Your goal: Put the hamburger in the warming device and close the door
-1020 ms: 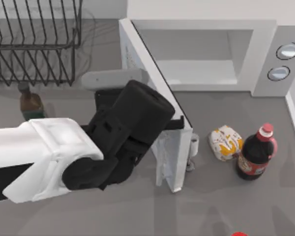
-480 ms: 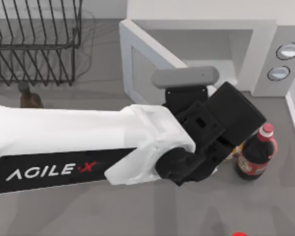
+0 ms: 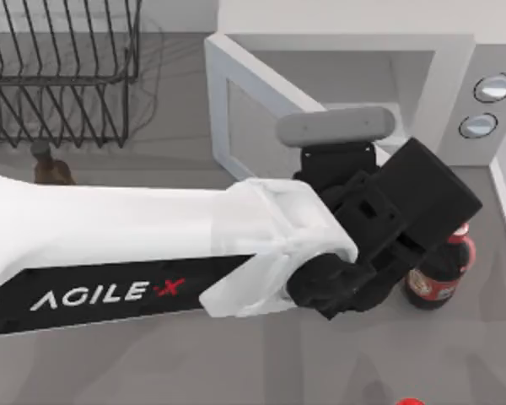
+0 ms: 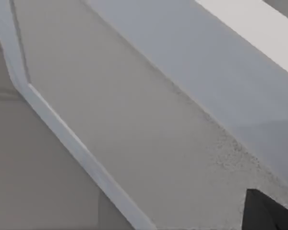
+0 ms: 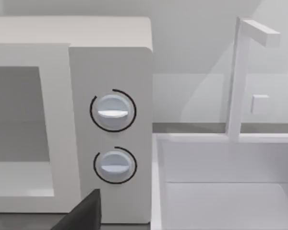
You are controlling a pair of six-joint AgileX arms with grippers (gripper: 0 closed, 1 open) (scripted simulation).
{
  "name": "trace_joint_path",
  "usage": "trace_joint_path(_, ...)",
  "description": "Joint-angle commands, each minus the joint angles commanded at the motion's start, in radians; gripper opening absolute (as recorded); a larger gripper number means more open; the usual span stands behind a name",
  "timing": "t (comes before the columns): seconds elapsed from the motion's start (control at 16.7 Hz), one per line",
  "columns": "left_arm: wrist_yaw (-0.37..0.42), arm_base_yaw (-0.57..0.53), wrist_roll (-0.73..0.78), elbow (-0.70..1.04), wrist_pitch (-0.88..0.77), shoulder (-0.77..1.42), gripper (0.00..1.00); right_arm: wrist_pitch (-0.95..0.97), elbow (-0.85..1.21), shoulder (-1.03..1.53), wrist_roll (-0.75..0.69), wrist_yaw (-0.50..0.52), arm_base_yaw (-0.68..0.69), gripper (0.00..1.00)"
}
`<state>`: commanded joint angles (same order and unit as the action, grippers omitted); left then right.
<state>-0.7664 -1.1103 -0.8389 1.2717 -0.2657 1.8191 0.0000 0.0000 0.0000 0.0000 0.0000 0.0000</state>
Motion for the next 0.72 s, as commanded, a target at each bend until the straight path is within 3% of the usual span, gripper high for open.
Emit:
trace_joint_path(0.18,-0.044,-0.036,-0.027,0.162,-0.007,0.084,0.0,0.0,0.0,0.0,0.0,0.0,0.0,1.0)
trace_joint_path(0.42,-0.063,-0.069,-0.072,0.372,-0.144,0.231,0.0,0.0,0.0,0.0,0.0,0.0,0.0,1.0)
trace_joint_path(0.72,-0.033,-0.083,-0.108,0.43,-0.27,0.317,0.0,0.0,0.0,0.0,0.0,0.0,0.0,1.0)
